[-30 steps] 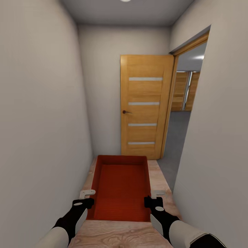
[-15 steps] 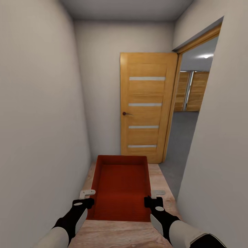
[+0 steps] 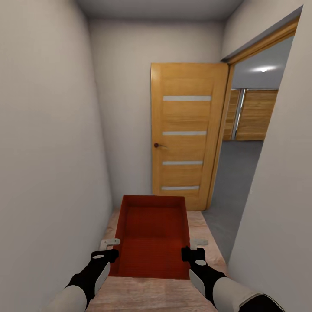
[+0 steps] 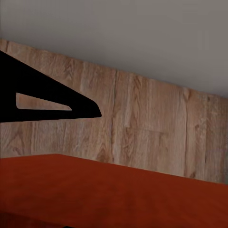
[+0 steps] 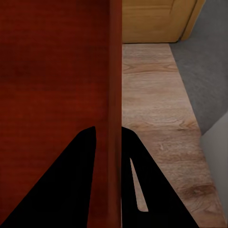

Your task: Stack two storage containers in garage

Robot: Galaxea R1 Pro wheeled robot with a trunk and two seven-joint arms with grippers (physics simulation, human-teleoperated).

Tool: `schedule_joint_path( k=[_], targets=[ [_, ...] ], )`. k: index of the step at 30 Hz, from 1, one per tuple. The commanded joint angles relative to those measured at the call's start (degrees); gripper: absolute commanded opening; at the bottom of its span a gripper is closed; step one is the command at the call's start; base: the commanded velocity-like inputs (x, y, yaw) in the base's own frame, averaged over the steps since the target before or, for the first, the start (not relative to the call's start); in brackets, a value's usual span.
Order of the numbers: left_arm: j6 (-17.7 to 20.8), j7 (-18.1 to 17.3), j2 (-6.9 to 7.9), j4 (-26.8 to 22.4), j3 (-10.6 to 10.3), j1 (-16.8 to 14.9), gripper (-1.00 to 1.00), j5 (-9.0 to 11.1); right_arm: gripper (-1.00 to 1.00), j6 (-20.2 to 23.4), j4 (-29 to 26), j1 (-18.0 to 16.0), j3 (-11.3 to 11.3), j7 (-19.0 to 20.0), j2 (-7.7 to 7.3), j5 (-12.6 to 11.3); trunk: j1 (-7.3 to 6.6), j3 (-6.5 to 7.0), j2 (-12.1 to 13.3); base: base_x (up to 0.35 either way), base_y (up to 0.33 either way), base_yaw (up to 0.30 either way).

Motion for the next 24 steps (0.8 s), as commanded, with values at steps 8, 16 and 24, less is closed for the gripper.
schedule_joint_path(
  k=[8, 16, 24],
  targets=[
    [0.5, 0.3, 0.07, -0.2, 0.6, 0.0, -1.00, -1.3, -1.00, -0.4, 0.1, -0.1, 0.6, -0.3, -0.02, -0.7, 0.06, -0.11, -0.1, 0.324, 0.000, 0.000],
    [0.5, 0.3, 0.19, -0.2, 0.6, 0.0, -1.00, -1.3, -1.00, -0.5, 0.1, -0.1, 0.6, -0.3, 0.06, -0.7, 0.06, -0.11, -0.1, 0.324, 0.000, -0.004],
    [0.5, 0.3, 0.25, -0.2, 0.6, 0.0, -1.00, -1.3, -1.00, -0.5, 0.1, -0.1, 0.6, -0.3, 0.07, -0.7, 0.06, -0.11, -0.1, 0.324, 0.029, -0.227]
  ],
)
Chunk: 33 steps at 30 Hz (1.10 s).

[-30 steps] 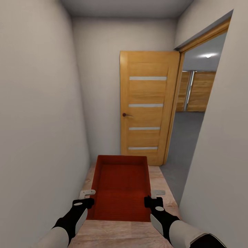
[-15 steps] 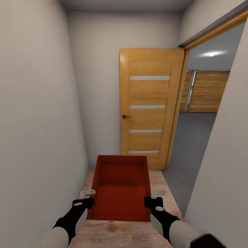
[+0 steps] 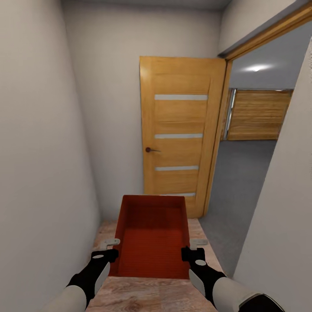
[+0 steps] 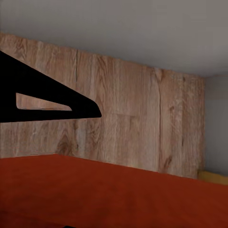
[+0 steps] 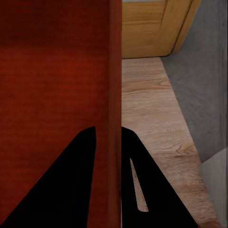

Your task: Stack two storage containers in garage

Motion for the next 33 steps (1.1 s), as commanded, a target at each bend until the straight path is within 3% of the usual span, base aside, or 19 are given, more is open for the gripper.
schedule_joint_path(
  k=[1, 33],
  targets=[
    [0.5, 0.3, 0.20, -0.2, 0.6, 0.0, -1.00, -1.2, -1.00, -0.3, 0.1, -0.1, 0.3, -0.2, 0.00, -0.5, 0.06, -0.11, -0.1, 0.324, 0.075, -0.283],
    [0.6, 0.1, 0.20, -0.2, 0.6, 0.0, -1.00, -1.2, -1.00, -0.3, 0.1, -0.1, 0.3, -0.2, 0.00, -0.5, 0.06, -0.11, -0.1, 0.321, 0.157, -0.288]
  ],
)
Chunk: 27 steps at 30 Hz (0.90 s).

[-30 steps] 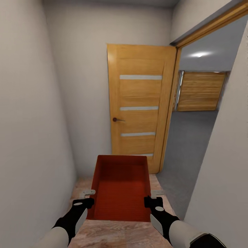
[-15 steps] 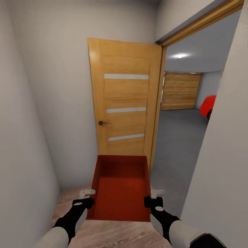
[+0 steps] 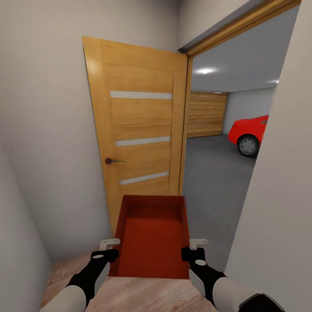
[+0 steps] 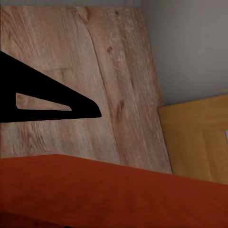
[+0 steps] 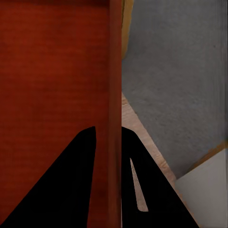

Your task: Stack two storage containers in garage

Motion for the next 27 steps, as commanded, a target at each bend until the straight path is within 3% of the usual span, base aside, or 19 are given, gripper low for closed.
schedule_joint_path(
  k=[1, 11, 27],
  targets=[
    [0.5, 0.3, 0.13, -0.2, 0.6, 0.0, -1.00, -1.2, -1.00, -0.3, 0.0, -0.1, 0.2, -0.2, 0.01, -0.5, 0.06, -0.11, -0.1, 0.308, 0.201, -0.288],
    [0.8, 0.2, 0.18, -0.2, 0.6, 0.0, -1.00, 1.1, -1.00, -0.3, 0.0, -0.1, 0.2, -0.2, 0.01, -0.5, 0.06, -0.11, -0.1, 0.302, 0.216, -0.288],
    [0.8, 0.2, 0.13, -0.2, 0.6, 0.0, -1.00, 1.3, -1.00, -0.3, 0.1, -0.1, 0.2, -0.2, 0.00, -0.5, 0.06, -0.11, -0.1, 0.299, 0.222, -0.288]
  ],
)
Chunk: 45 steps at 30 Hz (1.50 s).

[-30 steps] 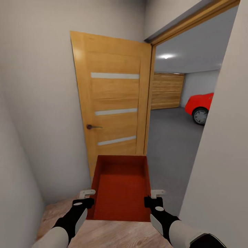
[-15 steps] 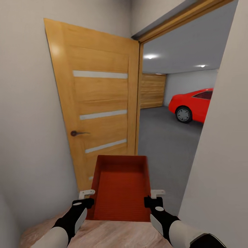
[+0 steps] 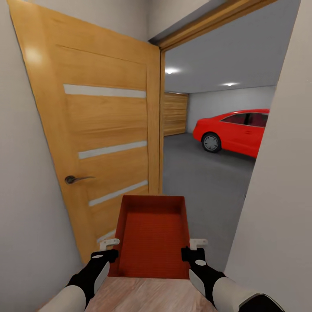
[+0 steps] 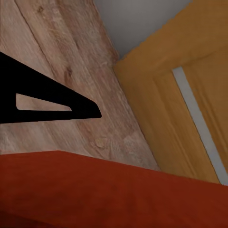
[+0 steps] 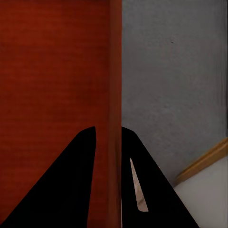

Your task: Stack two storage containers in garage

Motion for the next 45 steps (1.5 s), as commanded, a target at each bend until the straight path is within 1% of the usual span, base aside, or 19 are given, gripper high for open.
schedule_joint_path(
  k=[1, 11, 25, 31, 40, 45],
  targets=[
    [0.4, 0.3, 0.01, -0.2, 0.5, 0.0, -1.00, -0.8, -1.00, -0.3, 0.0, -0.1, 0.0, -0.2, 0.02, -0.5, 0.05, -0.11, -0.1, 0.297, 0.223, -0.288],
    [0.4, 0.4, -0.07, -0.2, 0.4, 0.0, -1.00, -0.9, -1.00, -0.3, 0.0, -0.1, 0.0, -0.2, -0.02, -0.5, 0.05, -0.11, -0.1, 0.277, 0.203, -0.288],
    [0.3, 0.4, -0.08, -0.2, 0.3, 0.0, -1.00, -0.9, -1.00, -0.3, 0.0, -0.1, 0.0, -0.2, 0.02, -0.5, 0.05, -0.11, -0.1, 0.193, 0.021, -0.288],
    [0.4, 0.3, -0.08, -0.2, 0.4, 0.0, -1.00, -0.9, -1.00, -0.3, 0.0, 0.0, 0.0, -0.2, 0.03, -0.5, 0.05, -0.11, -0.1, 0.264, 0.165, -0.288],
    [0.4, 0.3, -0.08, -0.2, 0.4, 0.0, -1.00, -0.8, -1.00, -0.3, 0.1, -0.1, 0.0, -0.2, 0.00, -0.5, 0.05, -0.11, -0.1, 0.287, 0.229, -0.077],
    [0.4, 0.3, -0.08, -0.1, 0.4, 0.0, -1.00, -0.8, -1.00, -0.3, 0.0, -0.1, 0.0, -0.2, 0.02, -0.5, 0.05, -0.11, -0.1, 0.287, 0.231, -0.219]
  ],
)
